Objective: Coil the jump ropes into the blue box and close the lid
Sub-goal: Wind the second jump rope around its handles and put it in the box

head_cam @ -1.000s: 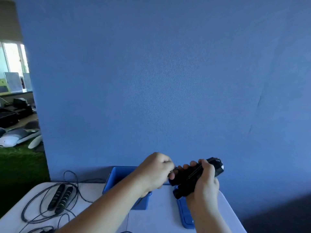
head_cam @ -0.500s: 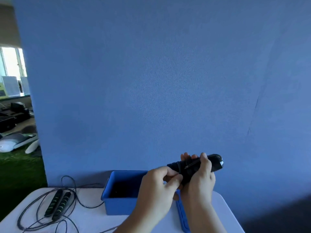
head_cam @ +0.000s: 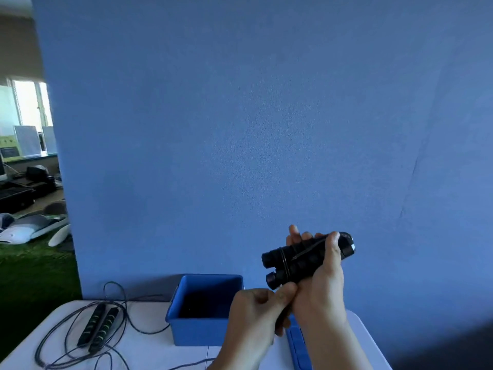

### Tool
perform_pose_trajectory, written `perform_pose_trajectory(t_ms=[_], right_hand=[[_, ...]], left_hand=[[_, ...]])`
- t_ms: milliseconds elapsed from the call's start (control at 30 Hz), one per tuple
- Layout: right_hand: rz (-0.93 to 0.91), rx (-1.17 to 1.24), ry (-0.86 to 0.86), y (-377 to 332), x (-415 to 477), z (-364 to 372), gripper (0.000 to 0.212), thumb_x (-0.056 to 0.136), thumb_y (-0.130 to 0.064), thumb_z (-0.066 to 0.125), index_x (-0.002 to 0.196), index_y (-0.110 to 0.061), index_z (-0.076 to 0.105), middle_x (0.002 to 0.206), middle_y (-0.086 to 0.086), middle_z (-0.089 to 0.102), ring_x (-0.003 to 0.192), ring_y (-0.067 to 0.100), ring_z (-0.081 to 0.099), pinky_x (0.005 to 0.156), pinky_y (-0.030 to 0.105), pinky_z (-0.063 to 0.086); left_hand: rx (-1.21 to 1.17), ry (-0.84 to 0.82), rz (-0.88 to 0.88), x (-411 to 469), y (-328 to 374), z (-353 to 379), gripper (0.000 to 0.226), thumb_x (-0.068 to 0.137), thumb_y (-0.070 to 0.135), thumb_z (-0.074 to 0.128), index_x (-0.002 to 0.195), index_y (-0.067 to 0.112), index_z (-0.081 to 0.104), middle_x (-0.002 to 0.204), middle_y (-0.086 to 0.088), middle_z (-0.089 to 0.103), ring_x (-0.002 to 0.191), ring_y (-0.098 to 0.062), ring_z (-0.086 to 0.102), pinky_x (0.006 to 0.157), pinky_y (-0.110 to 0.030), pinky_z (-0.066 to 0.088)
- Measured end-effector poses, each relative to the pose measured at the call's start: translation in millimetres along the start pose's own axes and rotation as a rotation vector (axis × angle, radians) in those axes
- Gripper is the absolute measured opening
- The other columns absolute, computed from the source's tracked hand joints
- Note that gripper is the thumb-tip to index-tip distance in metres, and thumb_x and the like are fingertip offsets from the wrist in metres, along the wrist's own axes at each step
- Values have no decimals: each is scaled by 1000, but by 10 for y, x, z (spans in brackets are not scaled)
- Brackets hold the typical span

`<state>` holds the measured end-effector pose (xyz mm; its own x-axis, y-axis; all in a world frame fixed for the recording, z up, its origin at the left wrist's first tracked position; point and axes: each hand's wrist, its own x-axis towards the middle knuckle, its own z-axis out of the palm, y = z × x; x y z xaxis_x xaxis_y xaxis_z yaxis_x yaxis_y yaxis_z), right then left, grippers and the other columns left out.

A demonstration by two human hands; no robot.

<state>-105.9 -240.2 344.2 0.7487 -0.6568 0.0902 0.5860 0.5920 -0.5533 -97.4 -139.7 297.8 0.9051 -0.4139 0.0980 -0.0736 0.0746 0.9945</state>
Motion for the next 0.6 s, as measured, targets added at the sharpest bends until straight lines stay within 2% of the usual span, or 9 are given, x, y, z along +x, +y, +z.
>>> perform_pose_trajectory(t_ms=[67,167,267,333,400,500,533,600], right_hand=[[36,12,-29,5,13,7,55,80,-61,60,108,-14,50,115,12,71,117,25,68,108,44,43],[67,57,-86,-10,-14,16,50,79,-61,57,100,-15,52,107,9,62,118,28,67,114,46,37],[117,64,-122,-32,-27,-31,52,79,-64,57,100,-16,52,106,8,63,120,28,66,116,47,34],[137,67,-129,-53,-15,-66,53,81,-65,57,99,-15,53,101,7,66,120,29,66,115,47,35],[153,68,-133,-58,-21,-87,51,84,-64,56,98,-15,53,98,9,67,118,32,67,112,48,38],[174,45,-155,-75,-87,-81,51,84,-62,54,99,-14,52,92,9,65,115,35,68,104,49,44],[185,32,-172,-86,-113,-79,51,84,-62,54,100,-14,53,90,9,64,115,35,68,100,48,47],[220,-8,-201,-105,-151,-88,52,84,-62,53,103,-13,53,92,10,63,115,36,68,89,46,52]], left_hand=[[14,-68,38,28,-17,-17,45,93,38,71,59,8,66,54,-10,61,45,-19,52,44,-22,37],[92,-179,178,55,-16,-87,40,91,38,61,61,12,65,53,5,59,47,-7,51,54,-16,39],[226,-307,267,110,-42,-206,32,94,31,56,66,22,68,67,13,66,67,-1,61,71,-15,43],[309,-361,289,163,-61,-270,30,97,34,57,70,29,69,80,8,70,82,-6,65,83,-25,46],[426,-358,329,195,-20,-309,31,99,40,60,68,38,66,79,12,65,78,-2,60,78,-26,45],[530,-381,360,247,94,-373,47,102,25,59,64,52,59,64,27,59,64,13,52,65,-9,37],[581,-387,370,285,112,-409,47,102,23,58,65,51,58,62,28,59,62,13,51,63,-9,36],[642,-383,336,384,127,-487,24,92,33,56,68,35,55,60,18,56,57,3,48,62,-23,38]])
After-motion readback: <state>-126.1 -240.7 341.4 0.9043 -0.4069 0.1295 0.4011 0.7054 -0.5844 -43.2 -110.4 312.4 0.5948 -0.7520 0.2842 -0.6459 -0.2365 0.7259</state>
